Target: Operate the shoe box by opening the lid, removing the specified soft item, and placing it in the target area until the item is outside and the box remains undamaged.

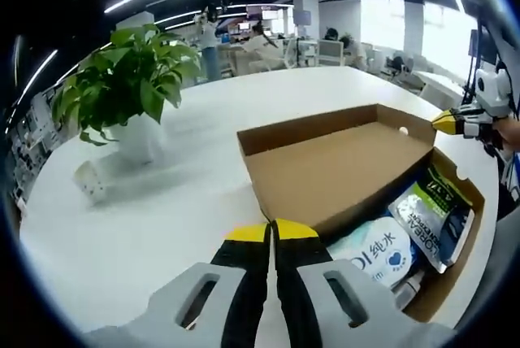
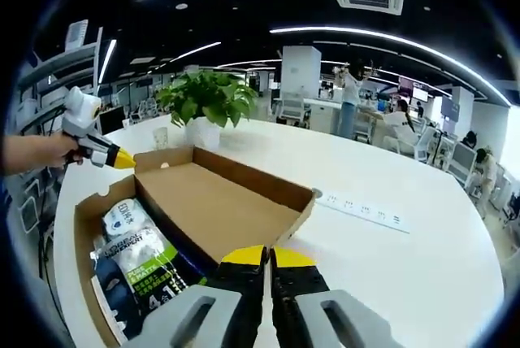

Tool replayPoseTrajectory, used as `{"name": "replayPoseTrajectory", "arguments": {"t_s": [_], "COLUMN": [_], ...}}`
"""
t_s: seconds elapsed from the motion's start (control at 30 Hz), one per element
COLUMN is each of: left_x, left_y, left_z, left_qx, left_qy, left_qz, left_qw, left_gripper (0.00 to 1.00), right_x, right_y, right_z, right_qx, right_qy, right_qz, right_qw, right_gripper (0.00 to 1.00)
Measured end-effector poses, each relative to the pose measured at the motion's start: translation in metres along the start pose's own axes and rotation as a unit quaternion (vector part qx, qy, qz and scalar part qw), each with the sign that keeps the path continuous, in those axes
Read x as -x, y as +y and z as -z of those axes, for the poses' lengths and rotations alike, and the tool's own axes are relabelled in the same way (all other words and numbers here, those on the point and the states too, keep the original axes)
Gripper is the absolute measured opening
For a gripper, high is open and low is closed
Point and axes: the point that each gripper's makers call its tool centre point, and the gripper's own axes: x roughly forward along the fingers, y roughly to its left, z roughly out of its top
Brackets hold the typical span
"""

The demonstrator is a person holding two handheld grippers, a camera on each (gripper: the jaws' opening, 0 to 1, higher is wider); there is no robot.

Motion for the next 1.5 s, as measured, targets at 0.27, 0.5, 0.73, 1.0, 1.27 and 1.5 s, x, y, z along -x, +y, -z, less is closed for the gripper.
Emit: {"name": "replayPoseTrajectory", "arguments": {"t_s": [0.27,0.5,0.73,1.0,1.27,1.5], "left_x": [-0.002,-0.003,-0.004,-0.002,0.004,0.015], "left_y": [-0.001,-0.002,-0.001,-0.001,0.001,-0.006], "left_z": [-0.001,-0.001,-0.001,-0.001,-0.007,-0.004], "left_qx": [0.001,0.009,0.01,-0.004,-0.009,-0.019], "left_qy": [0.001,0.002,0.005,0.009,0.0,0.003], "left_qz": [0.0,0.0,-0.003,-0.007,-0.011,-0.009], "left_qw": [1.0,1.0,0.9999,0.9999,0.9999,0.9998], "left_gripper": [0.0,0.0,0.0,0.01,0.07,0.12], "right_x": [-0.003,-0.006,-0.006,-0.003,0.008,0.017], "right_y": [-0.002,-0.003,-0.004,-0.002,-0.001,0.004], "right_z": [0.002,0.004,0.004,0.005,0.003,0.003], "right_qx": [-0.005,-0.008,-0.012,-0.008,0.005,0.007], "right_qy": [0.004,0.005,0.008,0.01,0.009,0.008], "right_qz": [-0.001,-0.001,-0.003,-0.007,-0.01,-0.019], "right_qw": [1.0,1.0,0.9999,0.9999,0.9999,0.9998], "right_gripper": [0.0,0.0,0.0,0.0,0.05,0.14]}}
